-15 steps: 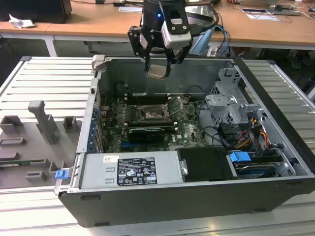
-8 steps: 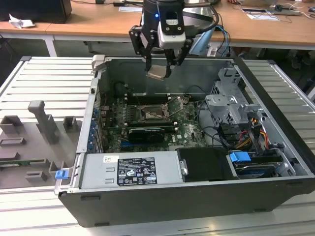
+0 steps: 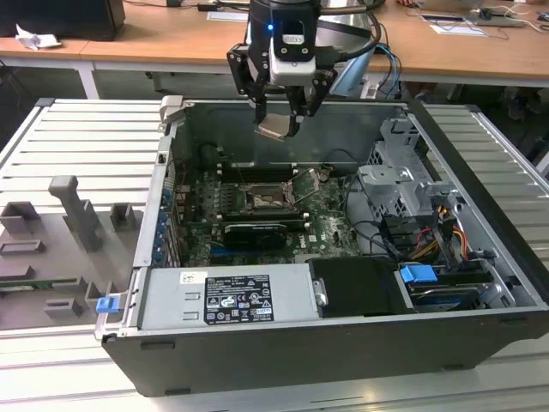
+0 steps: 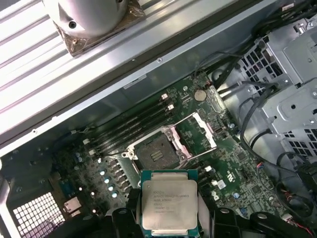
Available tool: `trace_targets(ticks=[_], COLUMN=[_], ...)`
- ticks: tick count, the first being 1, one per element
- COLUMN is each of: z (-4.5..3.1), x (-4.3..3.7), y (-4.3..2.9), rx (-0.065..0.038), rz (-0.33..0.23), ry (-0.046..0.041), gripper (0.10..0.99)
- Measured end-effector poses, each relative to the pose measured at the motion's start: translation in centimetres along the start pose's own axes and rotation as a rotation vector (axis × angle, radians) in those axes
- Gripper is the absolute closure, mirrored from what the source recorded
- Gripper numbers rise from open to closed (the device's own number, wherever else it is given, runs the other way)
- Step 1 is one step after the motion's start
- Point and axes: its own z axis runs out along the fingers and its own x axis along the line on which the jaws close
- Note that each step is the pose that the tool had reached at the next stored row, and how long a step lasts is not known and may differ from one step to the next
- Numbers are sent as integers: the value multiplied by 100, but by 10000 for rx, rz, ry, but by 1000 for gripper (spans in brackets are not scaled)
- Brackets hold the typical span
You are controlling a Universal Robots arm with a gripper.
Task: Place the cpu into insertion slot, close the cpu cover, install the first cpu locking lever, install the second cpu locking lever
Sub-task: 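Place the cpu into insertion slot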
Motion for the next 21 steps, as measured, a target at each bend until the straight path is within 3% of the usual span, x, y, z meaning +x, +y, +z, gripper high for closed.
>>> trace_targets(ticks=[5,19,21], z=[7,17,20], x=[0,0,-1], y=[-1,-1,-2], rx=[-20,-48,-57], rz=[1000,2443,2885], ry=[-89,-217,-256], gripper=[545,545,545])
